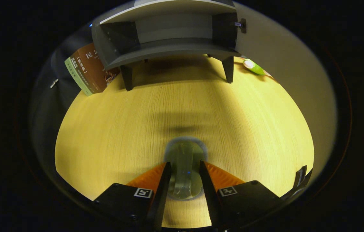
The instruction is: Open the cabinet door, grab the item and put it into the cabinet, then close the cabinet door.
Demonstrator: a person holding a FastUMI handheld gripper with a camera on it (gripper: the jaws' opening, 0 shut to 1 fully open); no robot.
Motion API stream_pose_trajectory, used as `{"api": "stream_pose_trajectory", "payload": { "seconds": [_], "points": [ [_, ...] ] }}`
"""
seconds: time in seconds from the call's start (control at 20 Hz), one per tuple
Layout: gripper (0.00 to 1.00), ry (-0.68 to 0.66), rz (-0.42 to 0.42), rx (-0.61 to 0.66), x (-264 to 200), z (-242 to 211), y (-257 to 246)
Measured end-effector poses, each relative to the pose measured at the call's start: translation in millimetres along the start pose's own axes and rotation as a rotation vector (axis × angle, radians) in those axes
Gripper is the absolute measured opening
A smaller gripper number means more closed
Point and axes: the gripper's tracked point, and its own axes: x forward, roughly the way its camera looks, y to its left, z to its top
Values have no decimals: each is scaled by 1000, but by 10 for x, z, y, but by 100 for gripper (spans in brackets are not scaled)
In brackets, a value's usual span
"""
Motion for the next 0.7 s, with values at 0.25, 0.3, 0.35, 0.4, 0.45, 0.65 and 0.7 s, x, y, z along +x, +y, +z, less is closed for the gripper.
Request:
{"api": "stream_pose_trajectory", "payload": {
  "seconds": [0.25,0.3,0.35,0.4,0.45,0.65,0.7],
  "points": [
    [19,-4,-38,-24,-72,-7,-52],
    [19,-8,-33,-20,-118,7,-47],
    [18,-17,-29,-17,-166,47,-41],
    [19,-27,-26,-15,-228,106,-30],
    [19,-37,-18,-10,-315,179,-12],
    [18,-111,0,8,-796,601,46],
    [18,-130,5,12,-931,714,66]
  ]
}}
